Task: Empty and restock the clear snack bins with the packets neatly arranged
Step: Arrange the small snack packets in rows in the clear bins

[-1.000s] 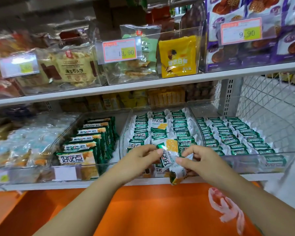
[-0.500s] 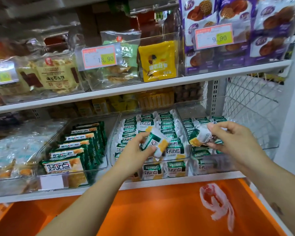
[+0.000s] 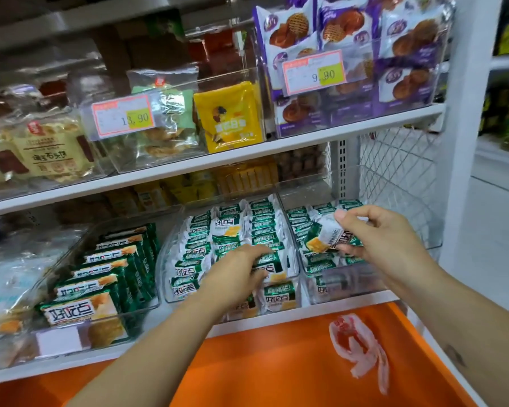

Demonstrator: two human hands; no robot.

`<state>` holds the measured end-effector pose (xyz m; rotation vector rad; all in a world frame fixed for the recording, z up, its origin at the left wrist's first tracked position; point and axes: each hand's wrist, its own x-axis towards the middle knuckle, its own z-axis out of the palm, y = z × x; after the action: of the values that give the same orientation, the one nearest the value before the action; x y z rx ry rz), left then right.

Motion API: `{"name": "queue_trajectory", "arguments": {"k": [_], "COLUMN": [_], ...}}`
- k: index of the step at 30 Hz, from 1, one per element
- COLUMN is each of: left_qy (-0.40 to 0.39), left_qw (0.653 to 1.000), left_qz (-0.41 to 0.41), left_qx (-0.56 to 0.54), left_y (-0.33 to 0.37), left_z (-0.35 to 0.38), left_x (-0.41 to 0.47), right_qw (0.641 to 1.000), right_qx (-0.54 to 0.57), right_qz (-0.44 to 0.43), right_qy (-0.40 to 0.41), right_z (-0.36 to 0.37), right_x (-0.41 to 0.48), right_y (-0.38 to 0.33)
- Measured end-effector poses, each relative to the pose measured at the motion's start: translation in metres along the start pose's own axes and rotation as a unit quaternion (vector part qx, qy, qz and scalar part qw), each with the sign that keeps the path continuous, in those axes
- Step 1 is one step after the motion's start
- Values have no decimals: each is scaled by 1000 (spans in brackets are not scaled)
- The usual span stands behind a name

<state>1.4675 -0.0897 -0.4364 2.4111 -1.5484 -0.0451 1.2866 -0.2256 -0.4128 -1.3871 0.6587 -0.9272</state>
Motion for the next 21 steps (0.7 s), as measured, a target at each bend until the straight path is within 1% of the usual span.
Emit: {"name": "queue_trajectory", "arguments": {"k": [3,8,12,14,15,17,18,20,21], "left_qy": [0,57,69,74,86,140,153,165,154], "left_qw": [1000,997,993,992,992,989,985,979,980], "left_qz": [16,16,-1,7,19,51,60,63,62], "left_qx": [11,-39,-96,-103,-88,9,50,100,110], "left_y": [0,6,5,2,1,-2,-3,-4,-4], "left_z": [11,21,23,29,33,44,47,48,48], "left_x": [-3,0,-2,-6,-9,-13,-15,-19,-20], "right_qw": [1000,1000,1000,1000,1000,1000,1000,1000,999], "right_qx": [-11,-21,-25,-23,-22,-15,-10,-3,6], "right_qz": [-9,-8,-3,-2,-1,1,0,5,16], "right_qy": [4,4,0,-4,-6,-10,-14,-24,-29], "right_z": [0,5,9,10,10,10,10,10,11], "right_x": [-4,-7,-9,-10,-10,-10,-10,-10,-9], "right_y": [-4,-7,-7,-7,-6,-5,-5,-4,-3]}}
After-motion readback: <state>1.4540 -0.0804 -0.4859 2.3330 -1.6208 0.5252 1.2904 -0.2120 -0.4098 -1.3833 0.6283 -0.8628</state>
